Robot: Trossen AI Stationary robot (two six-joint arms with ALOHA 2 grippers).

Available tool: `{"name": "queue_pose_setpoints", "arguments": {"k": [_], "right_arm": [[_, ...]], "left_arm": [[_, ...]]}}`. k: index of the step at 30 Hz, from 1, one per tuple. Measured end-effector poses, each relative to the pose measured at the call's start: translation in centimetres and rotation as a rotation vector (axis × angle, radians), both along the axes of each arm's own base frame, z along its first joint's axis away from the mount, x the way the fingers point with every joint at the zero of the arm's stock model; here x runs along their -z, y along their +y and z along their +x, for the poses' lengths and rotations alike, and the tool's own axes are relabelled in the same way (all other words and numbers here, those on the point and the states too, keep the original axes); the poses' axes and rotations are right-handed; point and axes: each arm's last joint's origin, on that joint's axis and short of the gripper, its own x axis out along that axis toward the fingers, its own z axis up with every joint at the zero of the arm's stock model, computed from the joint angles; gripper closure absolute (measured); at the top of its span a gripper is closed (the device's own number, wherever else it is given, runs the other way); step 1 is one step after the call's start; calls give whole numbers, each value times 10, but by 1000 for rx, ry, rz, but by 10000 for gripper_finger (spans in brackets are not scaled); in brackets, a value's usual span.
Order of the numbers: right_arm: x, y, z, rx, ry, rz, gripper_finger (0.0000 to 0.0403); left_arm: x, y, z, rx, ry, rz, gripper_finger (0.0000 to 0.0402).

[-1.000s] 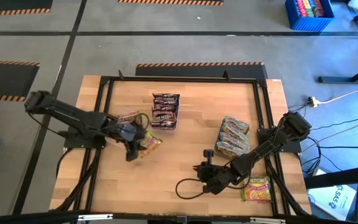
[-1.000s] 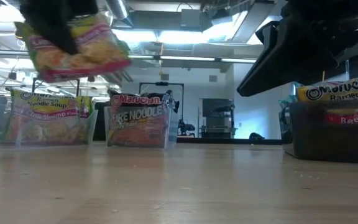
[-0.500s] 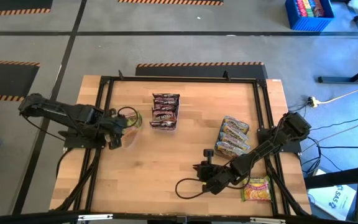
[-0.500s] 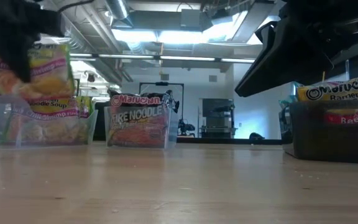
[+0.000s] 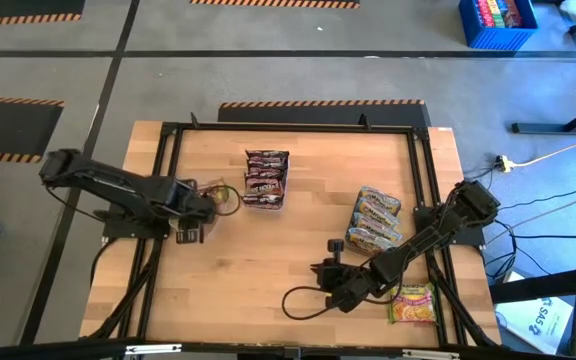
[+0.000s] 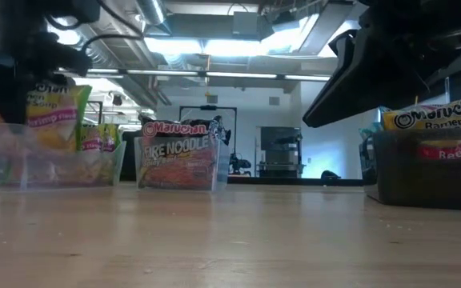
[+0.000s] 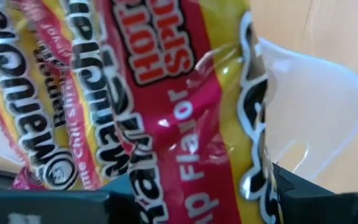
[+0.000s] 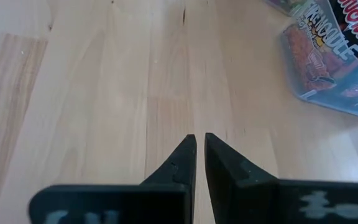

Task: Sort Maruchan noodles
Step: Put the green noodle pack into the left transparent bin

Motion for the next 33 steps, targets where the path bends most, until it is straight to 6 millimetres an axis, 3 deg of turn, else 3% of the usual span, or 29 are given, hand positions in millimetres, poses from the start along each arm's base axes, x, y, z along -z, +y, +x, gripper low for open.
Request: {"name": "queue_pose_setpoints", "arguments": {"k": [6, 18, 24, 33], "right_arm": [[5, -2, -3, 4, 8, -2, 385], [6, -2, -3, 9, 3, 7, 385], [6, -2, -3, 8, -2, 10, 385], [6, -2, -3, 8, -5, 11, 385]], "left_arm": [[11, 0, 10, 0, 65, 62, 253], [18, 1, 21, -30, 36, 145, 253], [15, 7, 20, -172, -35, 370, 252], [15, 6, 21, -178, -43, 346, 252]]}}
